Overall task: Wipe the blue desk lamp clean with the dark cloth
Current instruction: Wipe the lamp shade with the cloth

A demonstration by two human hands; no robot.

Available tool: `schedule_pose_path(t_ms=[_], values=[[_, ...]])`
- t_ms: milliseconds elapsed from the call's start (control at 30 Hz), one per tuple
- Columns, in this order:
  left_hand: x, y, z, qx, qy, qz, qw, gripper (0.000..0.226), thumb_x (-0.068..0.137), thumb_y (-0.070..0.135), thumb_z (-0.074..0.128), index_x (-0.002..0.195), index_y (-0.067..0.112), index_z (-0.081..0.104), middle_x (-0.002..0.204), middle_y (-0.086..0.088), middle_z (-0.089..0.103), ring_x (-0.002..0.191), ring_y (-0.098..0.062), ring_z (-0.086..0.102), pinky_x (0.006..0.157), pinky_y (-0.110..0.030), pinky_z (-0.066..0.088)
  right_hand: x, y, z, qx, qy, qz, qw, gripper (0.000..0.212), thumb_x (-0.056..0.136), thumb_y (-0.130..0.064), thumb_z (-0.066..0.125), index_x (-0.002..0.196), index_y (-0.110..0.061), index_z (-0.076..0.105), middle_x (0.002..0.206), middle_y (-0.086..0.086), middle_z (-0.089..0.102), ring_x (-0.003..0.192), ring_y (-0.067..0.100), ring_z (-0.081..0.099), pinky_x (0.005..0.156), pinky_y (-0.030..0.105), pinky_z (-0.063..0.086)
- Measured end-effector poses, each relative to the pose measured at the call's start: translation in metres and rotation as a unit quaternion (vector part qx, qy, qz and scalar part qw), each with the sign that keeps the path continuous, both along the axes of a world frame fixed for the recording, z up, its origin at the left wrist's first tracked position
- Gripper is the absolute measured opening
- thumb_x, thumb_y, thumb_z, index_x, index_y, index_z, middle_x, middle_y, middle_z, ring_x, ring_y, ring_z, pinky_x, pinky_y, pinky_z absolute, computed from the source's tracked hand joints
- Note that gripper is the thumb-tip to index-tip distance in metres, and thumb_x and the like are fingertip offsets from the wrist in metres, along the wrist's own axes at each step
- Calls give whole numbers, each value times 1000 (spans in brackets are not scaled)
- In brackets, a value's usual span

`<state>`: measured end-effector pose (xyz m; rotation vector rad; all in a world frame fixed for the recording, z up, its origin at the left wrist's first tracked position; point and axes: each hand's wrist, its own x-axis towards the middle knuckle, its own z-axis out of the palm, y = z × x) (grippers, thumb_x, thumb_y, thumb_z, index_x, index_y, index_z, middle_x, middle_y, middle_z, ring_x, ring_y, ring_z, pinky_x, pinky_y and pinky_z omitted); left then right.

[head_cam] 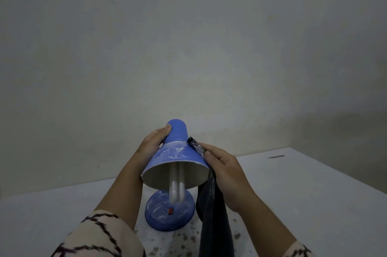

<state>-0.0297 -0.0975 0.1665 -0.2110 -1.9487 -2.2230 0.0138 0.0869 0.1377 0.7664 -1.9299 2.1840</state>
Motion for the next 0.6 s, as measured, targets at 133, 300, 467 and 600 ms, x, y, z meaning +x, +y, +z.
schedule_pose_path(t_ms=[133,300,467,600], values=[[-2,0,1,-5,3,1,1000,33,91,37,51,101,8,62,96,-17,62,84,-27,60,89,-42,47,0,-4,6,34,14,-20,999,29,96,-14,45,96,-34,65,103,-14,67,94,-1,63,75,12,51],[-4,-5,1,-11,12,0,1000,58,77,48,64,112,1,59,104,-20,59,92,-30,57,97,-48,43,7,-7,9,58,94,-52,993,31,95,-9,43,101,-33,63,102,-21,64,93,-15,59,79,3,46],[-14,-9,-5,-9,28,-9,1000,35,92,36,51,102,3,59,99,-21,57,88,-28,57,85,-39,48,17,-14,11,119,195,-64,971,26,94,-19,46,112,-26,65,110,-13,67,107,-4,58,91,7,44],[-20,-11,-7,-14,36,-10,999,28,95,26,45,82,9,62,80,-11,62,60,-11,65,59,-21,55,19,-18,1,172,309,-76,932,38,91,-33,38,119,-23,61,127,-5,62,125,4,48,108,21,37]])
